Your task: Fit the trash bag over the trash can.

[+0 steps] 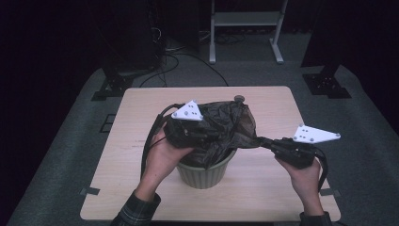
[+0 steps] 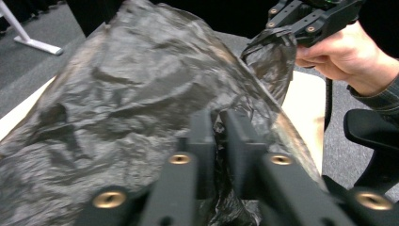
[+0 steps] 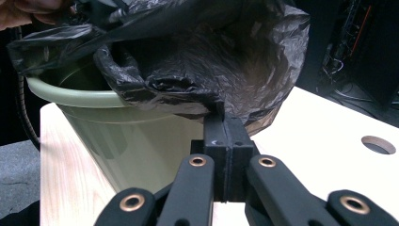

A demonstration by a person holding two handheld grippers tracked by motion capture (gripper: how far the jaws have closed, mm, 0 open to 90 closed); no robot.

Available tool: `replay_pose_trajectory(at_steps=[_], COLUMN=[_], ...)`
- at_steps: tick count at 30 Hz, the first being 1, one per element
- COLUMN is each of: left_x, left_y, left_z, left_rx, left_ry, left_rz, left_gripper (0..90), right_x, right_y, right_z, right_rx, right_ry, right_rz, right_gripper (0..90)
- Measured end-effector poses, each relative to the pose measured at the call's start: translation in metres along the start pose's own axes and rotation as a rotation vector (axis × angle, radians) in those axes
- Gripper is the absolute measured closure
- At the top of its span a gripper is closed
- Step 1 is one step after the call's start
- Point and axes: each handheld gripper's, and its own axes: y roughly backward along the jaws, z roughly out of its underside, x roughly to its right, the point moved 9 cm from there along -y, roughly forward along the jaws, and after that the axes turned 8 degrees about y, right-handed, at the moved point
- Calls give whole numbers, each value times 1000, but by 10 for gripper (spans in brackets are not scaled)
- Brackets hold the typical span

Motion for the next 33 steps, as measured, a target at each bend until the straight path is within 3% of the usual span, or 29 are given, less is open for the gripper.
replay_pose_trajectory(at_steps=[3, 12, 17, 21, 27, 30, 33], left_x=[-13, -57, -79, -82, -82, -81, -78], left_y=[9, 50, 65, 66, 62, 60, 58], left_z=[0, 3, 10, 14, 17, 17, 16], left_rx=[24, 117, 147, 151, 141, 139, 136], left_ry=[21, 105, 163, 172, 172, 172, 168], left_rz=[-39, -130, -152, -144, -140, -135, -131], left_gripper=[900, 900, 900, 900, 900, 900, 900], right_x=[1, 7, 12, 15, 15, 10, 3], right_y=[1, 5, 5, 13, 36, 39, 25], right_z=[1, 7, 16, 8, -25, -45, -56], right_rx=[-4, -14, -41, -7, 81, 127, 116], right_ry=[-2, -7, -14, -21, 4, 15, 39], right_rz=[5, 23, 36, 65, 100, 69, 41], right_gripper=[897, 897, 885, 782, 715, 701, 650])
